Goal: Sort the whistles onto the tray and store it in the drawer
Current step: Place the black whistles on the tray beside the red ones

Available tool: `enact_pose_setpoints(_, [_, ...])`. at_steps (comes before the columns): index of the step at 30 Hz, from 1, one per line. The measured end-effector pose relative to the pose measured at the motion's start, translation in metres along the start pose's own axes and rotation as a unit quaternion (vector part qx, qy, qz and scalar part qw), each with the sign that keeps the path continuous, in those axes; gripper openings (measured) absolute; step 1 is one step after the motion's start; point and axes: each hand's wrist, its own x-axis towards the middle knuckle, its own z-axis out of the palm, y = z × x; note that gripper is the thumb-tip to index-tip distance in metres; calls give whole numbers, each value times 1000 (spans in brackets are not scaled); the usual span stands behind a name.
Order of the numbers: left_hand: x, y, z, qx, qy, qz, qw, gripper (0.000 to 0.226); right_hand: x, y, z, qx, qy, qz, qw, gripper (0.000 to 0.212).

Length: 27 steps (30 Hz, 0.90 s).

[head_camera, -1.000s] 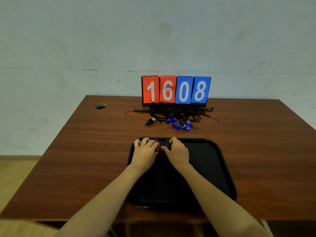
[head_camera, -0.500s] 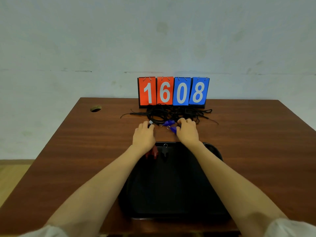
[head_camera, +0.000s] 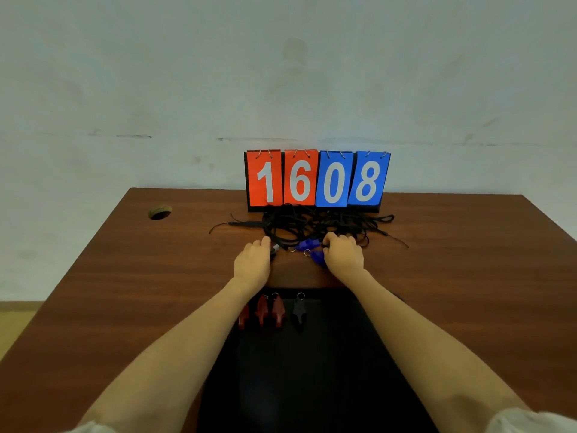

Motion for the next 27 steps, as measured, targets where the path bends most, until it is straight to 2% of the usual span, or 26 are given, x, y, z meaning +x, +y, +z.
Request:
enact_pose_setpoints(4, [2, 1, 2, -24, 8, -17, 1000, 29, -1, -1, -1, 7, 11, -1, 1000, 33])
enact_pose_setpoints(6, [-2, 2, 0, -44, 23, -19, 999, 32, -5, -2, -4, 31, 42, -6, 999, 36])
enact_pose_setpoints(12, [-24, 17, -21, -206, 74, -40, 975, 34, -39, -13, -28, 204, 158, -14, 966, 34])
enact_pose_setpoints(18, [-68, 51, -37, -191, 3, 102, 976, 26, -85, 0, -40, 271, 187, -8, 944, 31])
enact_pose_setpoints(21, [-88, 68, -37, -89, -24, 227, 970, 27, -106, 10, -43, 278, 182, -8, 943, 30])
enact_pose_setpoints(23, [-102, 76, -31, -7, -37, 299, 953, 31, -121, 16, -45, 276, 175, -15, 945, 29])
enact_pose_setpoints(25, [-113, 79, -20, 34, -52, 341, 938, 35, -134, 20, -43, 267, 167, -22, 949, 29])
enact_pose_setpoints(27, [-123, 77, -7, 31, -66, 352, 933, 36, -146, 24, -41, 261, 159, -20, 952, 28])
